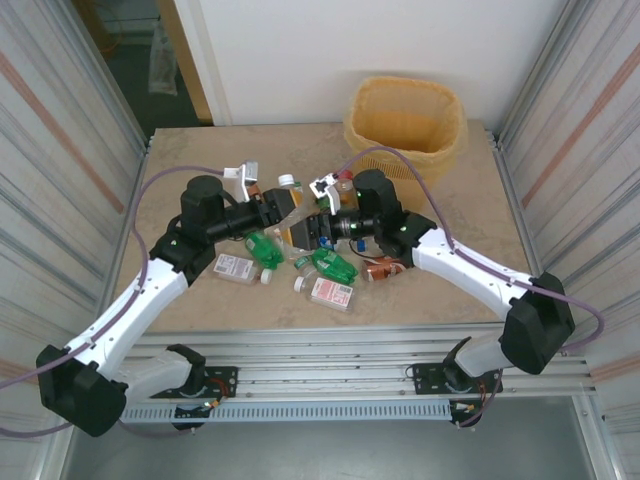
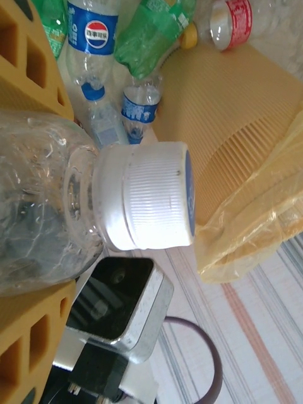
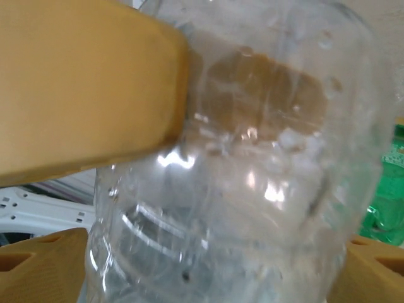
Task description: Put the plastic bottles in the bin
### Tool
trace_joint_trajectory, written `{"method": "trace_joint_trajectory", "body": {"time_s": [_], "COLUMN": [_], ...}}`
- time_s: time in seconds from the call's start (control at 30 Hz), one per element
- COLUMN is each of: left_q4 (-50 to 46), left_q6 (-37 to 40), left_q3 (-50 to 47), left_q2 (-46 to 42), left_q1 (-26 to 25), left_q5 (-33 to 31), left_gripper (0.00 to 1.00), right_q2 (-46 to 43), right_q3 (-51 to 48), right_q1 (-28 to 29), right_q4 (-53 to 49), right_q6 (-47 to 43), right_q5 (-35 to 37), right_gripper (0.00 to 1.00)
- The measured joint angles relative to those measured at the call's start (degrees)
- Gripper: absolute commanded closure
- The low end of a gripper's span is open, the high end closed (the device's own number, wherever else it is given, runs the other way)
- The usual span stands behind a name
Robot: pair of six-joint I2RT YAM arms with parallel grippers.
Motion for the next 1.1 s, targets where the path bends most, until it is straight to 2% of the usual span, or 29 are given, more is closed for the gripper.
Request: {"method": "trace_joint_trajectory", "body": {"time_s": [0.1, 0.27, 0.43, 0.5, 0.77, 1.1], "left_q4": [1.22, 2.16, 2.93, 3.43, 0.28, -6.1], "left_q6": [0.0, 0.35, 0.57, 0.24, 2.86, 10.32], "left_q3": [0.0, 0.0, 0.0, 0.0, 0.59, 0.44], "left_q2": [0.0, 0.0, 0.0, -0.28, -6.05, -15.63], "left_q1": [0.33, 1.01, 1.53, 2.21, 5.84, 5.97], "left_q5": [0.9, 1.11, 1.42, 1.51, -0.9, -10.38], "left_gripper": [0.72, 0.57, 0.11, 0.01, 0.01, 0.01], "right_q2": [0.79, 1.44, 1.44, 1.44, -0.2, -2.82], "right_q3": [0.55, 1.18, 1.31, 1.31, 3.76, 23.56], "right_q1": [0.0, -0.07, -0.02, 0.0, -1.81, -13.75], "right_q4": [1.44, 2.49, 2.45, 1.62, -6.47, -25.31], "right_q6": [0.48, 2.16, 2.62, 2.56, 0.07, -6.14], "right_q5": [-0.55, -1.42, -1.05, -0.26, 4.39, 12.85], "right_gripper": [0.26, 0.47, 0.56, 0.56, 0.57, 0.58]}}
